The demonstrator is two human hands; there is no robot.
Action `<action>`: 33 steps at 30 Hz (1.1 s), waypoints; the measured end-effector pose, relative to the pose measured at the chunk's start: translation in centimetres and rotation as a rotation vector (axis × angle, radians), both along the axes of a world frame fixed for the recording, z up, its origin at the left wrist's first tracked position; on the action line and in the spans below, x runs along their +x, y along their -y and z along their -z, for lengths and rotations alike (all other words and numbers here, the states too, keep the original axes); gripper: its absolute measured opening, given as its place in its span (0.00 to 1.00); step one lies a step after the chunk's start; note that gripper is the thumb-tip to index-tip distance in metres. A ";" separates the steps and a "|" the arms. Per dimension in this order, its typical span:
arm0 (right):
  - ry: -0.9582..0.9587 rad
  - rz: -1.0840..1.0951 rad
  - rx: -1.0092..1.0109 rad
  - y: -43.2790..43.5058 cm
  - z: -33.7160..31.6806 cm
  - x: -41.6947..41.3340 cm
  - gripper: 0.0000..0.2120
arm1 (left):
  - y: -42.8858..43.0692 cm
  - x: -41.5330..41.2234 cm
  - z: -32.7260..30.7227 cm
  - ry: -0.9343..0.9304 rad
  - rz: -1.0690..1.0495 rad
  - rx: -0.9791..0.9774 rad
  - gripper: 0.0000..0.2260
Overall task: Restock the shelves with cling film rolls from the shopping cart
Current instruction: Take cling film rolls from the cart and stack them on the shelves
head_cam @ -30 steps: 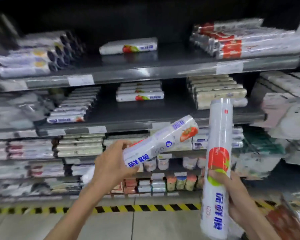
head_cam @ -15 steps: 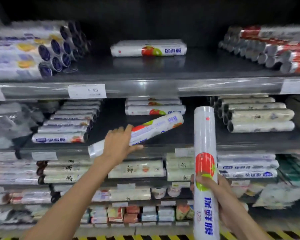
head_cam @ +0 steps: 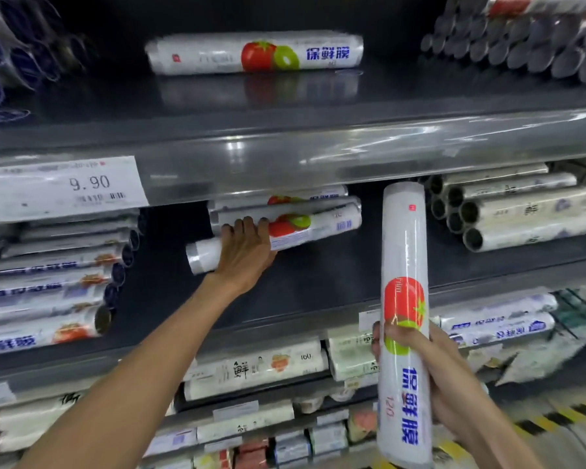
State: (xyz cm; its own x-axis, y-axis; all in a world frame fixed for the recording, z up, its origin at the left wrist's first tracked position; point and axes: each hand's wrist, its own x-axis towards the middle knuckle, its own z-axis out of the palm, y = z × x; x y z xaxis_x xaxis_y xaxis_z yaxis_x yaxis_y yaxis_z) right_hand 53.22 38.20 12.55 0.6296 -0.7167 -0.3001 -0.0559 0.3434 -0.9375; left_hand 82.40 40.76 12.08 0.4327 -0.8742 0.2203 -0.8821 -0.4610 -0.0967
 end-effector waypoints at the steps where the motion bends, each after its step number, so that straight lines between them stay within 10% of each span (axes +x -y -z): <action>1: 0.016 0.001 -0.003 0.1 0.1 0.5 0.38 | 0.3 0.3 0.2 0.000 0.004 -0.018 0.25; 6: 0.071 -0.008 -0.008 0.8 0.3 1.8 0.28 | 1.1 0.9 0.6 -0.083 -0.010 -0.063 0.28; 20: 0.112 -0.057 -0.083 3.8 1.1 0.3 0.42 | 1.0 3.5 -0.7 -0.690 0.101 -0.078 0.16; 33: 0.129 -0.080 -0.042 5.9 2.5 -0.5 0.31 | 3.1 3.7 2.5 -0.392 0.124 -0.406 0.23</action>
State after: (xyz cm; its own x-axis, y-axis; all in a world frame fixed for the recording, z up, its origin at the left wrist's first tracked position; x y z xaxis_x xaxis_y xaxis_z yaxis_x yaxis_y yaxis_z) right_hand 52.68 32.34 10.05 0.7165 -0.6730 -0.1837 0.0404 0.3029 -0.9522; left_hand 86.11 37.62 9.63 0.4498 -0.8024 0.3923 -0.8659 -0.2840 0.4118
